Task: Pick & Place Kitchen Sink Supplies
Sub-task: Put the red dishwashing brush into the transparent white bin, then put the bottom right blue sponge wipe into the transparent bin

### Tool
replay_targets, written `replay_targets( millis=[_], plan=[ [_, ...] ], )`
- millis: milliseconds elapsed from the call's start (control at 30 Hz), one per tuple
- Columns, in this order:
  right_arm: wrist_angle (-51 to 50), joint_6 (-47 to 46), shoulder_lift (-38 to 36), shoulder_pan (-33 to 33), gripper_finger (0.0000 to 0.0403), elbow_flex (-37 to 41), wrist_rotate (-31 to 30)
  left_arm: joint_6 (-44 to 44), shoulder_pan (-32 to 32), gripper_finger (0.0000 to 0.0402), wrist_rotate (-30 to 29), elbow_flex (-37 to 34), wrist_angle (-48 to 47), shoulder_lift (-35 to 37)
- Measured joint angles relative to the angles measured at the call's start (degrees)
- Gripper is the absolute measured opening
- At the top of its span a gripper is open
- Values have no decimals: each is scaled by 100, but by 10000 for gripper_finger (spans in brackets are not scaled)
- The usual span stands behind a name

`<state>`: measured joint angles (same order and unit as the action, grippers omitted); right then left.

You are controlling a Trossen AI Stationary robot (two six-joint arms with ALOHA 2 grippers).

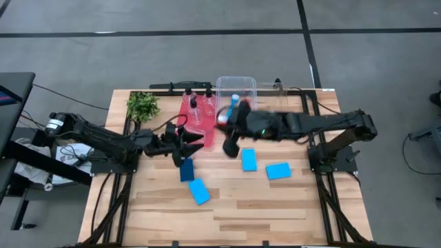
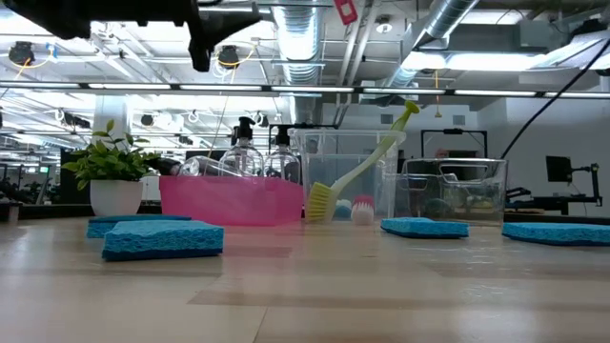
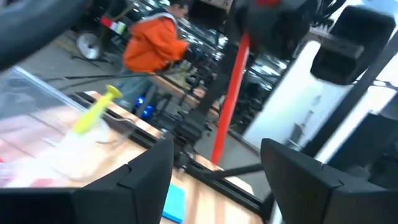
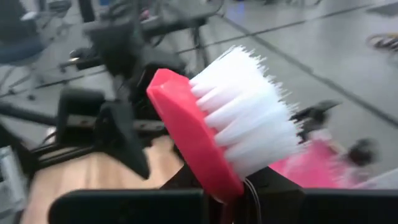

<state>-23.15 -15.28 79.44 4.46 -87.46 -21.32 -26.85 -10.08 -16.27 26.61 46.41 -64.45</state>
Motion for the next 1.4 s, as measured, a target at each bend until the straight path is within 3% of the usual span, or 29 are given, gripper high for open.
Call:
replay_targets(
  millis=[300, 567, 800, 900, 1100, 1267, 1400],
  plan=[
    [-275, 1009, -180, -1448, 11, 0, 24, -40, 460, 225, 0, 0, -4, -9],
    [-303, 1036, 518, -2835, 14, 0, 556, -38, 641, 214, 0, 0, -29, -11],
    [-313, 726, 1371, -3498, 14, 0, 763, -40, 714, 207, 2, 0, -55, -13],
    [-451, 303, 1574, -3621, 43, 3, 836, -40, 714, 204, 2, 0, -67, -13],
    [-686, 362, 1606, -3565, 125, 4, 885, -44, 714, 200, 2, -2, -101, -15],
    [-968, 407, 1363, -3514, 189, 4, 966, -66, 705, 199, 3, -2, -100, -15],
    [-1405, 290, 1034, -3421, 215, 4, 960, -64, 613, 199, 5, -2, -101, -15]
  ],
)
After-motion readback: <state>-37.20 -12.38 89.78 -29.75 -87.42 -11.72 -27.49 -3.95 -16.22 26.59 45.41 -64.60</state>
